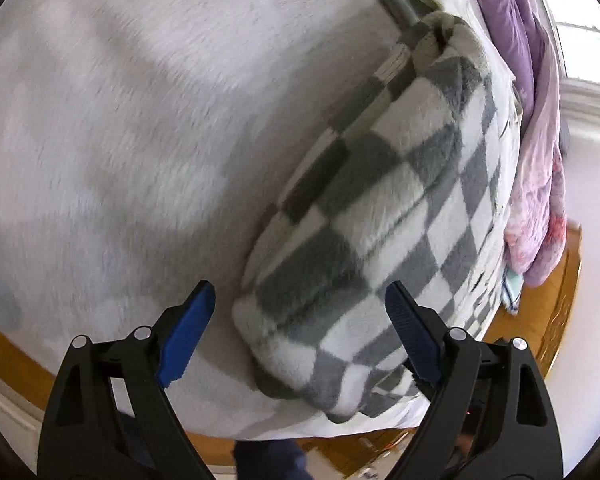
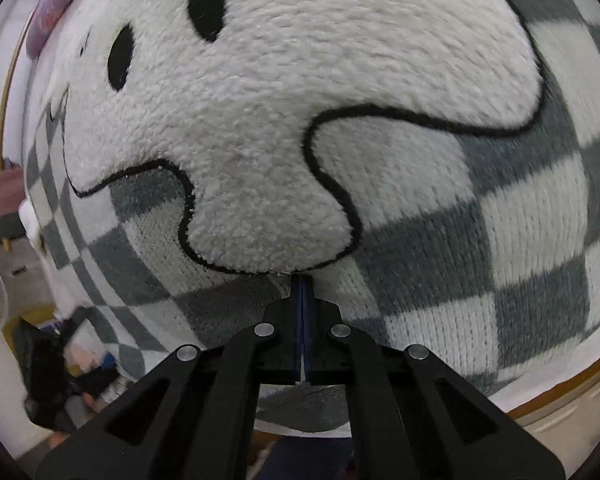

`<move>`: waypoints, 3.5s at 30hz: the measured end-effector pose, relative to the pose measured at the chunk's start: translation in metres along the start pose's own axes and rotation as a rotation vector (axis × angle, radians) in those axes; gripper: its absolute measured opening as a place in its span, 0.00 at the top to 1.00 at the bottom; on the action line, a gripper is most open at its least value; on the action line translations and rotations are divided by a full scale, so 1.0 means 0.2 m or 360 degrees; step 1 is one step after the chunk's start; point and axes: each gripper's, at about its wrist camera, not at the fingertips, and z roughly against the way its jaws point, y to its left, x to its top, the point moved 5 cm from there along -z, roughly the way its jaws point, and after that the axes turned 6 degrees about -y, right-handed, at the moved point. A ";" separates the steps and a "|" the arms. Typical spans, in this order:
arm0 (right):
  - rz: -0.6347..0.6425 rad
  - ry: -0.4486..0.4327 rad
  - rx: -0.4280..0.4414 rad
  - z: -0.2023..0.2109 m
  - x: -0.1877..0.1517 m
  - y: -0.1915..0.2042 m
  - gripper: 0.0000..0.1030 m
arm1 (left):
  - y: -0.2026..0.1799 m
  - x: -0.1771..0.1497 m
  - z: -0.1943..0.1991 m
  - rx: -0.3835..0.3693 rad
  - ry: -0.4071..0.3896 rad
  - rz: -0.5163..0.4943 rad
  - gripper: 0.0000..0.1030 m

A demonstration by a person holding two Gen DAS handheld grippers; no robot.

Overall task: Fold large clothes
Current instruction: 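Press the folded cardigan flat with the right tool while the left tool grasps its edge, then grasp the cardigan's folded edge with both tools and lift it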

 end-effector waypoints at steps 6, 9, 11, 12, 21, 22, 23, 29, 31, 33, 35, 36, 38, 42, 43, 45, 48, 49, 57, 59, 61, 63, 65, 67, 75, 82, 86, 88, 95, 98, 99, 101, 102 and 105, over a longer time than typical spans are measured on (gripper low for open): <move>-0.0021 0.0003 0.0046 0.01 0.00 -0.02 1.00 | -0.03 0.16 -0.09 0.0085 -0.0008 -0.0159 0.15; -0.0012 0.0007 0.0064 0.05 0.00 -0.11 1.00 | -0.06 0.19 -0.12 0.0109 -0.0005 -0.0244 0.16; -0.0023 0.0006 0.0079 0.06 0.00 -0.13 1.00 | -0.11 0.19 -0.11 0.0048 0.0005 -0.0283 0.40; -0.0027 0.0007 0.0086 0.06 0.01 -0.23 1.00 | -0.14 0.18 -0.11 0.0037 0.0007 -0.0284 0.45; 0.0137 -0.0101 0.0112 0.27 -0.01 -0.17 0.92 | -0.15 0.14 0.04 -0.0019 -0.0006 -0.0304 0.73; 0.0183 -0.0123 0.0126 0.30 -0.02 -0.13 0.91 | -0.16 0.14 0.05 -0.0015 0.0002 -0.0314 0.74; 0.0238 -0.0147 0.0155 0.33 -0.04 -0.08 0.88 | -0.20 0.11 0.05 -0.0018 -0.0001 -0.0327 0.74; 0.0613 -0.0218 0.0379 0.46 -0.19 0.24 0.63 | -0.47 0.02 0.07 -0.0124 0.0125 -0.0437 0.74; 0.0715 -0.0252 0.0418 0.48 -0.26 0.32 0.54 | -0.52 0.03 0.06 -0.0089 0.0173 -0.0490 0.74; 0.0790 -0.0257 0.0449 0.45 -0.35 0.38 0.51 | -0.56 0.05 0.03 -0.0031 0.0242 -0.0562 0.74; 0.0804 -0.0251 0.0425 0.39 -0.39 0.40 0.50 | -0.59 0.06 0.02 0.0001 0.0276 -0.0594 0.74; 0.0797 -0.0241 0.0437 0.37 -0.39 0.40 0.50 | -0.59 0.06 0.02 0.0013 0.0282 -0.0607 0.74; 0.0783 -0.0240 0.0442 0.33 -0.40 0.41 0.50 | -0.59 0.06 0.02 0.0033 0.0281 -0.0605 0.74; 0.0764 -0.0236 0.0451 0.30 -0.40 0.41 0.48 | -0.53 0.07 0.03 -0.0005 0.0290 -0.0493 0.74; 0.0778 -0.0243 0.0449 0.31 -0.41 0.40 0.47 | -0.52 0.08 0.03 -0.0008 0.0293 -0.0481 0.74; 0.0792 -0.0249 0.0439 0.32 -0.41 0.40 0.46 | -0.51 0.08 0.04 -0.0001 0.0307 -0.0473 0.74; 0.0785 -0.0253 0.0440 0.35 -0.43 0.39 0.39 | -0.54 0.07 0.04 0.0010 0.0319 -0.0498 0.74; 0.0800 -0.0273 0.0430 0.36 -0.44 0.39 0.37 | -0.55 0.07 0.04 0.0004 0.0325 -0.0490 0.74; 0.0820 -0.0349 0.0188 0.17 -0.38 0.50 0.34 | -0.61 0.06 0.02 0.0009 0.0345 -0.0493 0.74; 0.0784 -0.0348 0.0188 0.11 -0.36 0.51 0.34 | -0.61 0.07 0.01 -0.0002 0.0334 -0.0465 0.74; 0.0809 -0.0367 0.0110 0.06 -0.36 0.53 0.34 | -0.60 0.08 0.00 0.0008 0.0335 -0.0437 0.73; 0.0784 -0.0358 0.0115 0.04 -0.35 0.54 0.50 | -0.59 0.09 0.01 0.0030 0.0320 -0.0412 0.71; 0.0742 -0.0350 0.0099 0.06 -0.33 0.51 0.71 | -0.57 0.09 0.03 0.0026 0.0327 -0.0361 0.65; 0.0624 -0.0315 0.0235 0.11 -0.32 0.46 0.74 | -0.58 0.09 0.08 -0.0037 0.0299 -0.0336 0.59; 0.0289 -0.0318 0.0608 0.37 -0.26 0.26 0.76 | -0.64 0.12 0.37 -0.0060 -0.0040 -0.0319 0.45; -0.0008 -0.0384 0.0878 0.66 -0.22 -0.12 0.77 | -0.71 -0.01 0.33 0.0117 -0.0212 -0.0316 0.45; -0.0199 -0.0426 0.0946 0.81 -0.15 -0.43 0.77 | -0.88 -0.16 0.18 0.0096 -0.0170 -0.0365 0.45; -0.0255 -0.0448 0.0955 0.87 -0.14 -0.57 0.77 | -1.04 -0.26 0.08 0.0083 -0.0154 -0.0454 0.44; -0.0500 -0.0496 0.0886 0.92 -0.12 -1.14 0.78 | -1.37 -0.53 -0.26 0.0135 -0.0067 -0.0691 0.33; -0.0581 -0.0473 0.0863 0.89 -0.14 -1.31 0.79 | -1.41 -0.62 -0.34 0.0169 -0.0028 -0.0748 0.30; -0.0587 -0.0473 0.0867 0.89 -0.15 -1.32 0.79 | -1.41 -0.64 -0.36 0.0185 -0.0026 -0.0769 0.29; -0.0570 -0.0492 0.0870 0.94 -0.19 -1.37 0.81 | -1.41 -0.68 -0.39 0.0204 -0.0007 -0.0778 0.27; -0.0557 -0.0508 0.0862 1.00 -0.22 -1.41 0.81 | -1.41 -0.69 -0.39 0.0211 -0.0010 -0.0787 0.26; -0.0601 -0.0536 0.0798 1.04 -0.23 -1.57 0.83 | -1.42 -0.73 -0.43 0.0273 -0.0009 -0.0828 0.24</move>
